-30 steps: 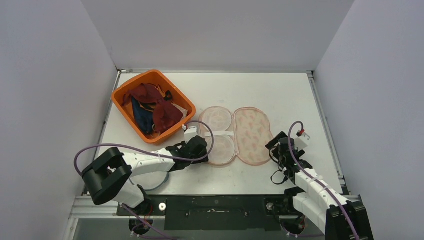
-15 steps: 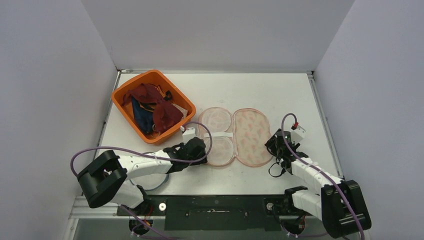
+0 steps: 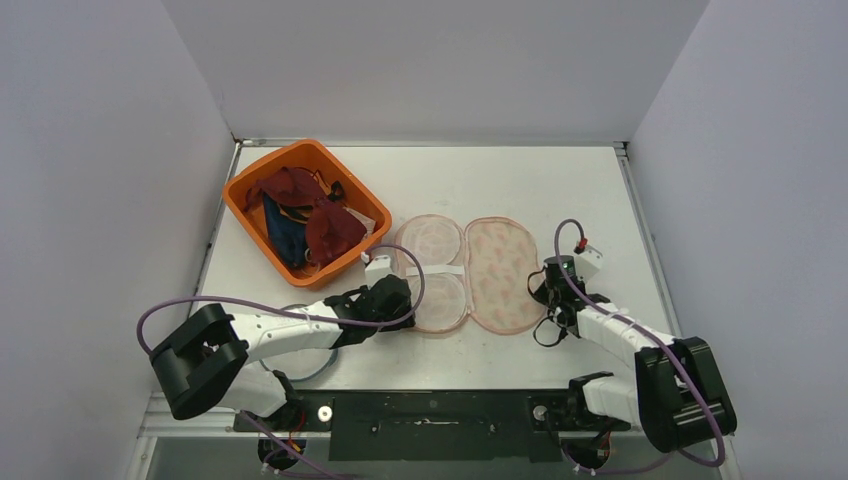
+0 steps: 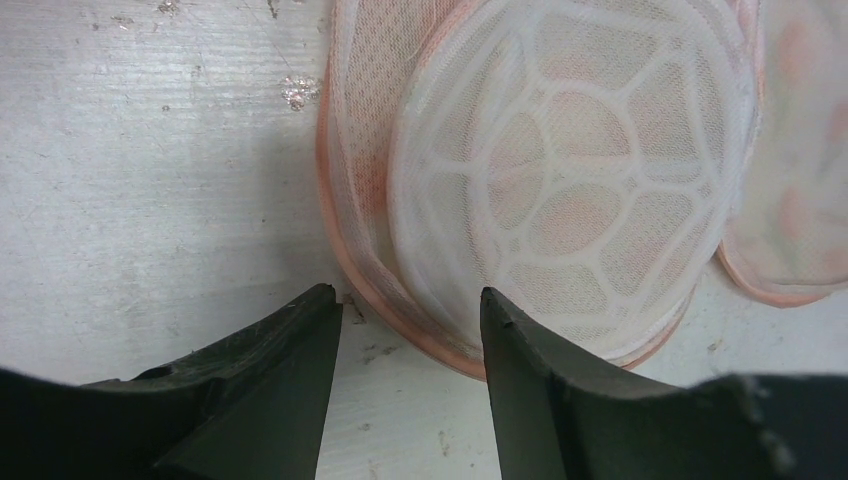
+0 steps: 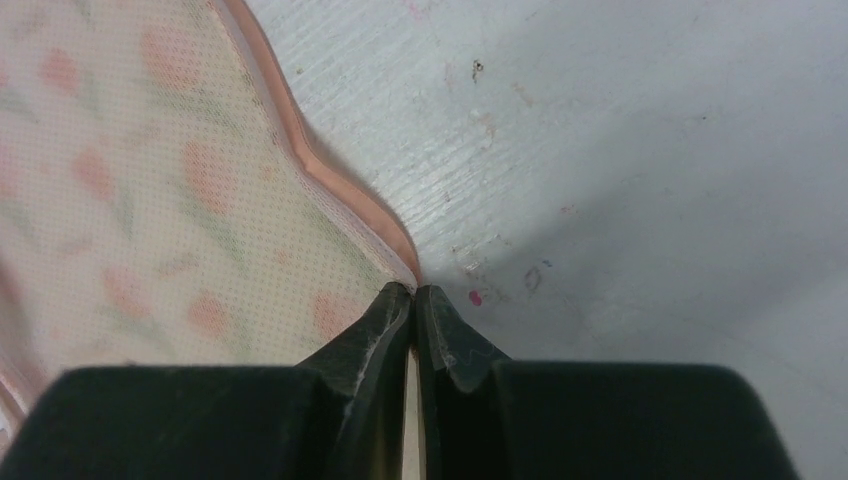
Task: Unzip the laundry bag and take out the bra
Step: Close the laundry bag at the center of the board.
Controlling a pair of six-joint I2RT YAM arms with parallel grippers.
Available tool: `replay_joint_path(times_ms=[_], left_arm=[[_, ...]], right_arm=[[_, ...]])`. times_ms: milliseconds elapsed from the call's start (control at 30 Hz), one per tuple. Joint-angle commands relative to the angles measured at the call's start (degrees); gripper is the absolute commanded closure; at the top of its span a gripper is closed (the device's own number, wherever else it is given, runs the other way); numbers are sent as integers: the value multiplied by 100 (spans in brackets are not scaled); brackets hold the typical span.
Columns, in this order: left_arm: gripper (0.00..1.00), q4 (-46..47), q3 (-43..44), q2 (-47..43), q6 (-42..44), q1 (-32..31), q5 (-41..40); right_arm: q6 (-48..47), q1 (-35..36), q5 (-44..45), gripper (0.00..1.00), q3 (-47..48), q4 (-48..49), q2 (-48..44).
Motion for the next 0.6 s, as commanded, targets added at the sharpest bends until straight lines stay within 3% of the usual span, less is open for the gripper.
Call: replay_joint_path(times_ms=[0, 200, 400, 567], left_arm=[[49, 134, 177, -140, 113, -27, 180], [49, 456, 167, -185, 212, -49, 324], [49, 741, 456, 115, 447, -110, 706], [49, 792, 885, 491, 709, -163, 804]], right_arm=[[-54, 70, -108, 95, 259, -461, -457], [-408, 232, -3, 95, 840, -1097, -1680], [-837, 793, 542, 95, 1680, -1911, -2118], [-1131, 971, -37, 95, 1809, -1924, -2604]])
